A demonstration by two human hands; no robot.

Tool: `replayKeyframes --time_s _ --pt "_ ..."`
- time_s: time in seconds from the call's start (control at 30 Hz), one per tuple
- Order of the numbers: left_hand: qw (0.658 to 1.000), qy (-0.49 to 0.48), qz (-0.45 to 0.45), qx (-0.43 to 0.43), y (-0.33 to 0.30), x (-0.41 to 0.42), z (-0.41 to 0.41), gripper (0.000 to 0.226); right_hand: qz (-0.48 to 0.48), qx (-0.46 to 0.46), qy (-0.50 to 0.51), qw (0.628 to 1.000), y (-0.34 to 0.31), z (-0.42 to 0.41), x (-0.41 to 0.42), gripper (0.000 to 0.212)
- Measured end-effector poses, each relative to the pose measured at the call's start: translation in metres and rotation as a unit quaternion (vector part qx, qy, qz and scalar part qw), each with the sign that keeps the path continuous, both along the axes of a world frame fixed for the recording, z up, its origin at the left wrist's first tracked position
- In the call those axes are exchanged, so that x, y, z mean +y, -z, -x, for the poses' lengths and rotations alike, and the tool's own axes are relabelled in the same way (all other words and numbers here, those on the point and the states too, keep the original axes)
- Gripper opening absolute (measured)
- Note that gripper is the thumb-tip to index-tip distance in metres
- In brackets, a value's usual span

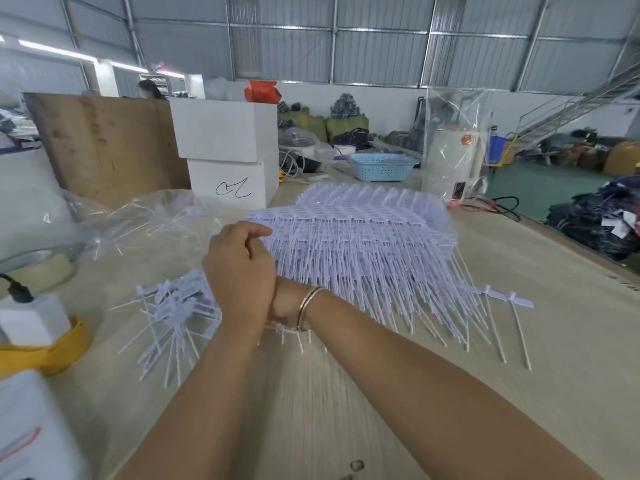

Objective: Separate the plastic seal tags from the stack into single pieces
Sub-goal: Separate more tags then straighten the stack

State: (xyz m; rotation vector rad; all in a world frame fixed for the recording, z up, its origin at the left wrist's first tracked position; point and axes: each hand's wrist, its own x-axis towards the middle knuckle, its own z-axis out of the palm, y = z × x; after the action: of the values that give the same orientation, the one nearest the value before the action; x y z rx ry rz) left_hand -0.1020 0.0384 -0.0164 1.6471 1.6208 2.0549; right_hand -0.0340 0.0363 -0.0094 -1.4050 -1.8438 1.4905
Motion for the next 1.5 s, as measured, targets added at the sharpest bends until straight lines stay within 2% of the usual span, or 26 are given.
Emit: replayKeyframes --time_s 0.1,0.13,0.23,0.3,0.37,0.4,0.43,0.5,0.53,0.57,0.73,0.87,1.03,1.1,1.27,1.33,1.4,1.5 --pt "0.999 0.026 -0.013 -0.045 0.0 0.0 -0.002 0.032 0.078 0.149 -0.003 0.986 0.004 -0.008 0.002 0.029" --pt "0.998 0.034 -0.011 -0.048 0.0 0.0 -0.003 0.032 0.1 0.168 -0.014 0.981 0.0 -0.017 0.005 0.025" --pt "0.998 0.055 0.014 -0.011 0.004 -0.002 -0.013 0.028 0.087 0.175 -0.063 0.979 -0.023 -0.058 0.014 0.022" --pt "0.994 0.073 0.045 0.066 0.009 -0.001 -0.021 0.023 0.038 0.146 -0.006 0.988 -0.039 -0.088 0.03 0.025" --pt "0.982 0.086 0.074 0.153 0.016 0.001 -0.03 0.02 -0.039 0.083 0.109 0.99 -0.052 -0.112 0.051 0.025" --pt "0.974 0.089 0.087 0.192 0.019 0.001 -0.033 0.018 -0.089 0.023 0.162 0.983 -0.054 -0.122 0.063 0.023" --pt "0.964 0.09 0.104 0.228 0.022 0.001 -0.036 0.017 -0.147 -0.078 0.192 0.967 -0.054 -0.132 0.078 0.022" --pt "0.938 0.079 0.15 0.303 0.028 0.003 -0.041 0.018 -0.23 -0.311 0.215 0.897 -0.049 -0.148 0.101 0.028" --pt "0.925 0.07 0.168 0.334 0.032 0.004 -0.042 0.019 -0.265 -0.379 0.217 0.86 -0.044 -0.152 0.109 0.031" --pt "0.916 0.063 0.181 0.353 0.035 0.005 -0.043 0.02 -0.279 -0.413 0.219 0.839 -0.037 -0.156 0.117 0.033" --pt "0.902 0.054 0.195 0.381 0.043 0.01 -0.045 0.022 -0.295 -0.434 0.209 0.825 -0.002 -0.154 0.151 0.042" --pt "0.908 0.055 0.176 0.376 0.046 0.012 -0.045 0.021 -0.376 -0.511 0.217 0.742 0.004 -0.155 0.161 0.037" --pt "0.913 0.059 0.165 0.368 0.047 0.013 -0.047 0.021 -0.404 -0.525 0.226 0.714 0.0 -0.161 0.164 0.039" --pt "0.919 0.059 0.16 0.357 0.047 0.013 -0.046 0.021 -0.415 -0.514 0.222 0.717 -0.002 -0.161 0.16 0.039" --pt "0.948 0.057 0.111 0.293 0.041 0.01 -0.047 0.02 -0.453 -0.404 0.228 0.761 -0.034 -0.157 0.133 0.03" --pt "0.967 0.068 0.085 0.229 0.038 0.009 -0.046 0.02 -0.437 -0.348 0.252 0.79 -0.053 -0.159 0.119 0.025" --pt "0.982 0.092 0.064 0.149 0.033 0.006 -0.045 0.029 -0.395 -0.305 0.256 0.828 -0.067 -0.166 0.1 0.017" --pt "0.991 0.126 0.006 0.052 0.025 0.0 -0.041 0.03 -0.346 -0.325 0.186 0.86 -0.068 -0.179 0.065 0.011"
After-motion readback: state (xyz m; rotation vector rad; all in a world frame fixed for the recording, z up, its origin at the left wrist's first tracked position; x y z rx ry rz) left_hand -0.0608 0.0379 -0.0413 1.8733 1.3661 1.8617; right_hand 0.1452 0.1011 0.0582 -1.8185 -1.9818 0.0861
